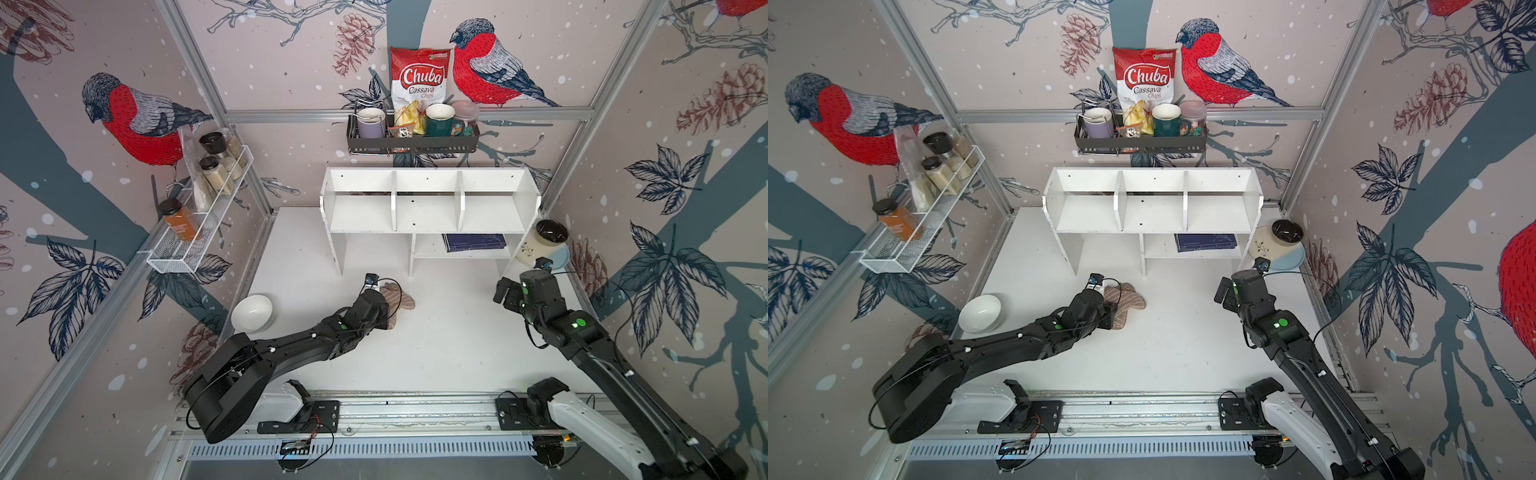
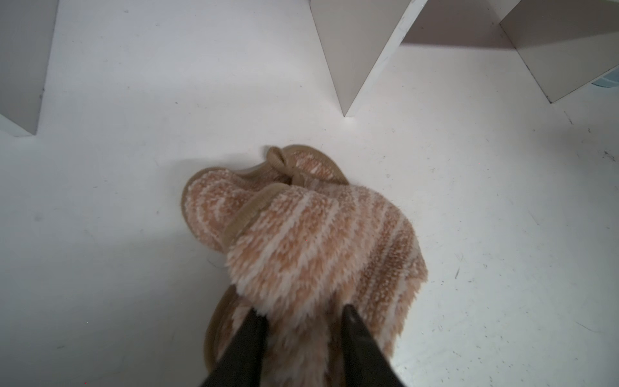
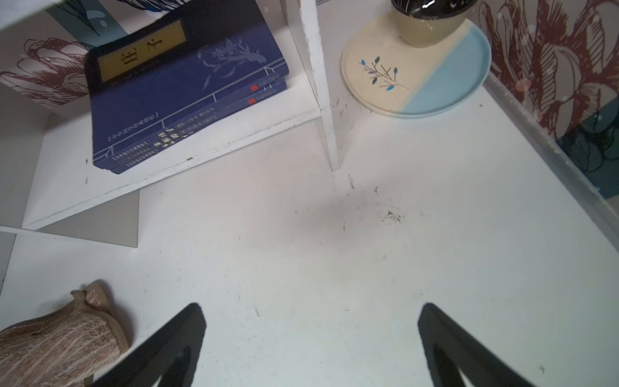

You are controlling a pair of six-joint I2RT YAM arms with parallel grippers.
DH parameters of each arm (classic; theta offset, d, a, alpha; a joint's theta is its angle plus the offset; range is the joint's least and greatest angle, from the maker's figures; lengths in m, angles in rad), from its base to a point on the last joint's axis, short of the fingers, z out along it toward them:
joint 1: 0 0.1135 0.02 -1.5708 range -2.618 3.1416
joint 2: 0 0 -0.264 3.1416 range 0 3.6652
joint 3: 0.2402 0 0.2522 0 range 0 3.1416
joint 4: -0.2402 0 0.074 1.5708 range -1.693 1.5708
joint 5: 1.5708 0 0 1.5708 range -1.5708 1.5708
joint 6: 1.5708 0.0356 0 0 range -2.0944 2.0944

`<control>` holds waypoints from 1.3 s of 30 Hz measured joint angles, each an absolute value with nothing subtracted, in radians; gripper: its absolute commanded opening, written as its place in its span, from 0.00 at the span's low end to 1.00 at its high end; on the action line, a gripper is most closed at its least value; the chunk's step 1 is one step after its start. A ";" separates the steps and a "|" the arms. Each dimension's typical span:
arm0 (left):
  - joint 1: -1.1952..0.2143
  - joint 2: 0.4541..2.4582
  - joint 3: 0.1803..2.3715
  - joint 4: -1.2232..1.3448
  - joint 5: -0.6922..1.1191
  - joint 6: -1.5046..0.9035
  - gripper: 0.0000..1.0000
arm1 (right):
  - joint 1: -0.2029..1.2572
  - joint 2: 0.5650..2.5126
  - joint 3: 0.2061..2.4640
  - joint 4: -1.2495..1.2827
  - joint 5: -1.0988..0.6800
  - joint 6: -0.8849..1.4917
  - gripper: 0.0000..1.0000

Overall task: Wipe the bookshelf clean with a cloth
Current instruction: Place the cleaning item at the center of the board, then reset both arms

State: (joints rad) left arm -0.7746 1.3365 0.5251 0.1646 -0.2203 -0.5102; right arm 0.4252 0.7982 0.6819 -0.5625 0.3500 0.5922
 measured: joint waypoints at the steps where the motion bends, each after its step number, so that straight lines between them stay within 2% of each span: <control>1: -0.775 1.335 0.532 0.162 -0.227 -0.517 0.98 | 0.425 0.789 0.659 -0.545 0.352 0.605 1.00; 7: -0.775 1.174 0.637 0.064 -0.321 -0.465 0.98 | 0.416 0.742 0.596 -0.436 0.397 0.632 1.00; 13: -0.770 0.930 0.749 -0.075 -0.636 -0.365 0.98 | 0.393 0.619 0.463 -0.255 0.572 0.599 1.00; 16: -0.739 0.866 0.723 -0.006 -0.825 -0.268 0.97 | 0.318 0.609 0.423 -0.177 0.657 0.572 0.99; 20: -0.573 0.883 0.598 0.172 -0.950 -0.101 0.96 | 0.166 0.702 0.397 -0.086 0.738 0.570 0.99; 24: -0.319 0.961 0.555 0.232 -0.969 -0.076 0.96 | 0.047 0.855 0.374 0.000 0.790 0.546 1.00; 27: -0.175 1.105 0.518 0.276 -0.906 -0.137 0.97 | 0.021 1.004 0.313 0.179 0.813 0.479 1.00; 33: -0.143 1.394 0.450 0.485 -0.739 -0.097 0.96 | 0.017 1.277 0.258 0.604 0.667 0.343 1.00; 37: -0.133 1.451 0.360 0.709 -0.704 -0.077 0.97 | 0.033 1.446 0.307 0.776 0.491 0.244 1.00; 39: -0.133 1.459 0.342 0.731 -0.657 -0.058 0.97 | 0.042 1.499 0.323 0.855 0.435 0.209 1.00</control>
